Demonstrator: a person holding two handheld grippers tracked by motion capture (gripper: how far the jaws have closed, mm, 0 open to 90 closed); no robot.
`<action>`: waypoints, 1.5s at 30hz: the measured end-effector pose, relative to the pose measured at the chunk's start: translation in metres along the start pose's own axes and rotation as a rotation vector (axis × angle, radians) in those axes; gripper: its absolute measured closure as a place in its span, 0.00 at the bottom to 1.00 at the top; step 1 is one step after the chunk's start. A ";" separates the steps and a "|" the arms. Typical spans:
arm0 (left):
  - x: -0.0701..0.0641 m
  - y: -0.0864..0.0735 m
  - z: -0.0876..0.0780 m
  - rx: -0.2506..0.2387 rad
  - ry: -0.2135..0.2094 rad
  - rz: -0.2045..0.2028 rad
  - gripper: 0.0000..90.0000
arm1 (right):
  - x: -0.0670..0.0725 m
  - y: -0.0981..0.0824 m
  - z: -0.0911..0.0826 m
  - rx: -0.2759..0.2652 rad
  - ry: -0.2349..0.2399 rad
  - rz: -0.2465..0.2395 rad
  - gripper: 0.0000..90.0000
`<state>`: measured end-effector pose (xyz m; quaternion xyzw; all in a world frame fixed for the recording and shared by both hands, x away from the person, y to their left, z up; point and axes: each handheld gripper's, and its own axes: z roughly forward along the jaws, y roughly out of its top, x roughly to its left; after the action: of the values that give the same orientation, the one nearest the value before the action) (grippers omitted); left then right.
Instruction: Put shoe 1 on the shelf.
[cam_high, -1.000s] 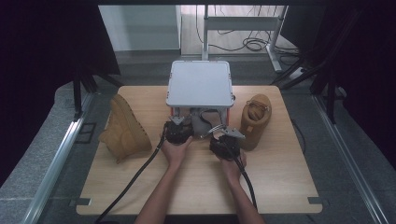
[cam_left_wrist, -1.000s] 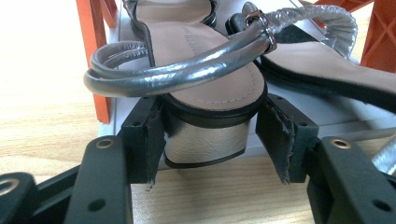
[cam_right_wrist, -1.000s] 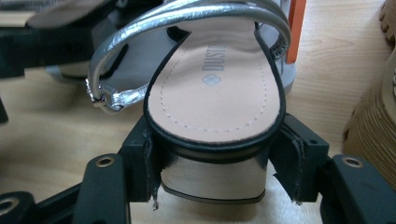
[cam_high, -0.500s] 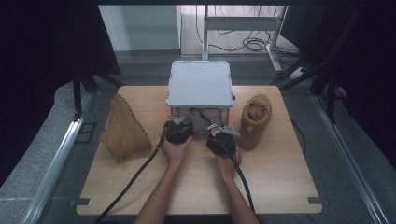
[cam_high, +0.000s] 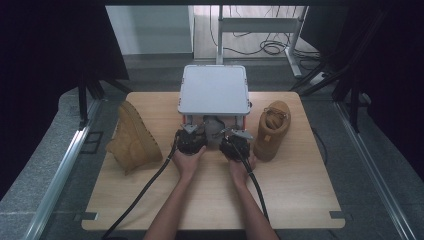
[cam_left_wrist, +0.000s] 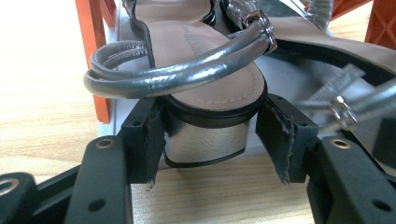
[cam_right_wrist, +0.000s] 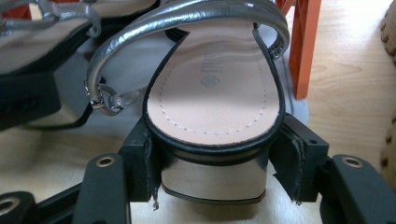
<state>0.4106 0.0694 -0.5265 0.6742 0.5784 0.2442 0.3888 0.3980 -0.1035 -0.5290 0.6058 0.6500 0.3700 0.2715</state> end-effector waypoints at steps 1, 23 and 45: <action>0.000 0.000 0.000 0.000 0.000 0.001 0.48 | 0.000 0.001 0.002 -0.003 -0.004 -0.002 0.45; 0.001 0.001 0.000 0.005 -0.003 0.003 0.48 | 0.007 0.015 0.034 -0.004 -0.039 -0.025 0.44; 0.002 0.001 -0.003 -0.007 -0.015 -0.015 0.46 | 0.001 0.017 0.030 -0.001 0.069 0.006 0.26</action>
<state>0.4092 0.0719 -0.5245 0.6703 0.5799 0.2382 0.3971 0.4323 -0.0985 -0.5327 0.5944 0.6570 0.3918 0.2480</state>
